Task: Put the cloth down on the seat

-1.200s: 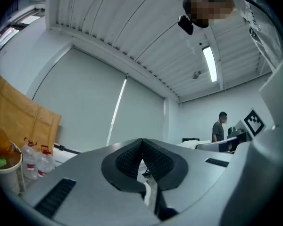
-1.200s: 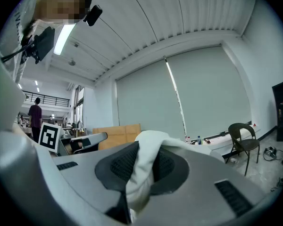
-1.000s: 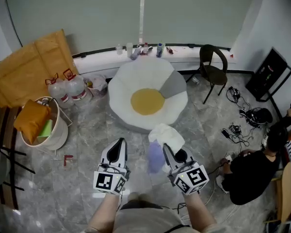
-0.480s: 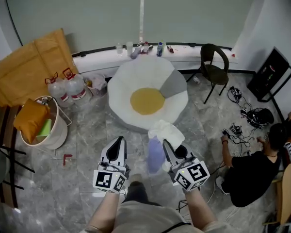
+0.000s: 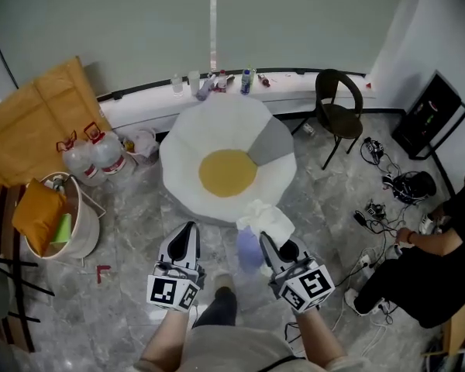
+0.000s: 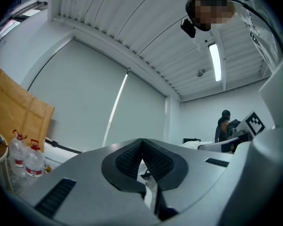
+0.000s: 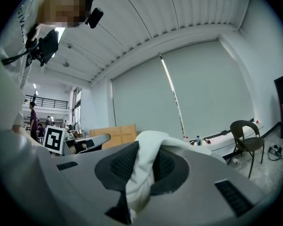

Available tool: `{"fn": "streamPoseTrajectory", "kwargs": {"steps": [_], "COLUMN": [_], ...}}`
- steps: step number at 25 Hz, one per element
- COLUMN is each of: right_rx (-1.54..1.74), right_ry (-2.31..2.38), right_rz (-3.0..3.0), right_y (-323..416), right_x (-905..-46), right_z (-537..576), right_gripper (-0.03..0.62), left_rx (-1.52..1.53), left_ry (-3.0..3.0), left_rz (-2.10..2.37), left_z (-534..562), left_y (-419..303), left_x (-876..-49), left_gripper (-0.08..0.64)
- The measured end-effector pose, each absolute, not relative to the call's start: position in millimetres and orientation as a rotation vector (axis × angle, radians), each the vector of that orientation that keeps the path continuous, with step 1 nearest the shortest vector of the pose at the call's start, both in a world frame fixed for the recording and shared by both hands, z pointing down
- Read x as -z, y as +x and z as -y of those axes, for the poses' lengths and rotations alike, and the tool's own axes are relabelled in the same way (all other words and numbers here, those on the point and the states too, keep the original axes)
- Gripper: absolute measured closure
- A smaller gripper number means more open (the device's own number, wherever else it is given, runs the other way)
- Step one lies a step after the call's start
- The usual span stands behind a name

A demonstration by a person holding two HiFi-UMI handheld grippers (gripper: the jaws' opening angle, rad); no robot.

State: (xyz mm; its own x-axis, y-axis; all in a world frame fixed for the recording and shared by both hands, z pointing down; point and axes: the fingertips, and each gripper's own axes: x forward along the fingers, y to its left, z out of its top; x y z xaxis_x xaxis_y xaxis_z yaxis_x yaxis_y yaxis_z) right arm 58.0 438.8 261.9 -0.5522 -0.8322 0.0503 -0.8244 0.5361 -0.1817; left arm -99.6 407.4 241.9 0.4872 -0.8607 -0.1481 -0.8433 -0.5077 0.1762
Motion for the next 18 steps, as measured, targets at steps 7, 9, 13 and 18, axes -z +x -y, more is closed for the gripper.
{"fn": "streamPoseTrajectory", "kwargs": {"steps": [7,9,13,18], "right_rx": [0.311,0.310,0.311,0.312], "right_ry": [-1.486,-1.481,-1.475,-1.454], "right_rz": [-2.711,-2.710,-2.702,-2.704], "right_y": [62,60,59,60], "right_x": [-267,-268,-268,-266], "right_z": [-347,-325,-286,-240], "right_gripper": [0.527,0.528,0.526,0.527], "left_rx": [0.316,0.302,0.293,0.282], "left_ry": [2.651,2.660,2.665,2.667], "left_rz": [1.466,1.444,1.418,1.407], "left_z": [-307,-285,-245,-200], "left_y": [-87,-84,-82,-76], "left_x": [-249,-252,-256,-258], "left_gripper": [0.546,0.546,0.546,0.546]}}
